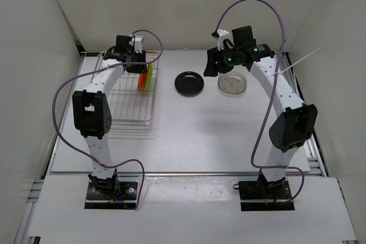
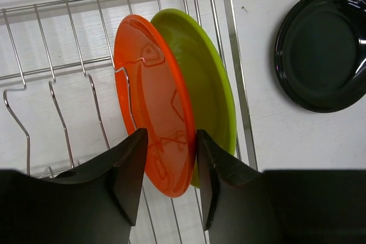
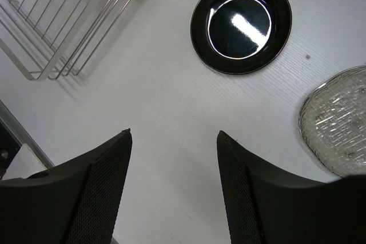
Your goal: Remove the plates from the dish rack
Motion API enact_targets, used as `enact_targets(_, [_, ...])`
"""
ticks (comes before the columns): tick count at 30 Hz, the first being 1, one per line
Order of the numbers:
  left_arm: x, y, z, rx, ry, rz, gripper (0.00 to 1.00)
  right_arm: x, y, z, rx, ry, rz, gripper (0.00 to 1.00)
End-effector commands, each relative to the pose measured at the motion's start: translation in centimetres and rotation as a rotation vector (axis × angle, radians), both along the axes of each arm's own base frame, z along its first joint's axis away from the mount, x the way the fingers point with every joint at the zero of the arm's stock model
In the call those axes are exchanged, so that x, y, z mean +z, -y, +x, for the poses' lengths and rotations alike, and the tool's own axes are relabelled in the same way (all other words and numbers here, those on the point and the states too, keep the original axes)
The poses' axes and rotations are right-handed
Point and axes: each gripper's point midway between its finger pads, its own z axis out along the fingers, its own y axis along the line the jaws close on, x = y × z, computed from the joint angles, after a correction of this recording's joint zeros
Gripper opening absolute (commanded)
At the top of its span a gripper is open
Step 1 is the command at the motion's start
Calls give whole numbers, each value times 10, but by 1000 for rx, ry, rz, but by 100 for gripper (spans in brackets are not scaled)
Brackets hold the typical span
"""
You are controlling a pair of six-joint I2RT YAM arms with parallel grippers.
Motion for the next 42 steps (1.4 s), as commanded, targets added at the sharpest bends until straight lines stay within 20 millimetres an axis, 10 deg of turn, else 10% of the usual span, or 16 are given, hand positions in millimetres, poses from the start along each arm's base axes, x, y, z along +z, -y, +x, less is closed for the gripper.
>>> enact_targets(1, [12, -2, 6, 10, 32, 10, 49, 19, 3, -5, 1, 44, 21, 65])
enact_targets(26, [39, 2, 4, 47, 53, -45, 11, 19, 4, -4, -12, 40, 18, 64])
enact_targets(42, [126, -6, 2, 158, 207, -108, 11, 15, 5, -4, -19, 34, 9, 64])
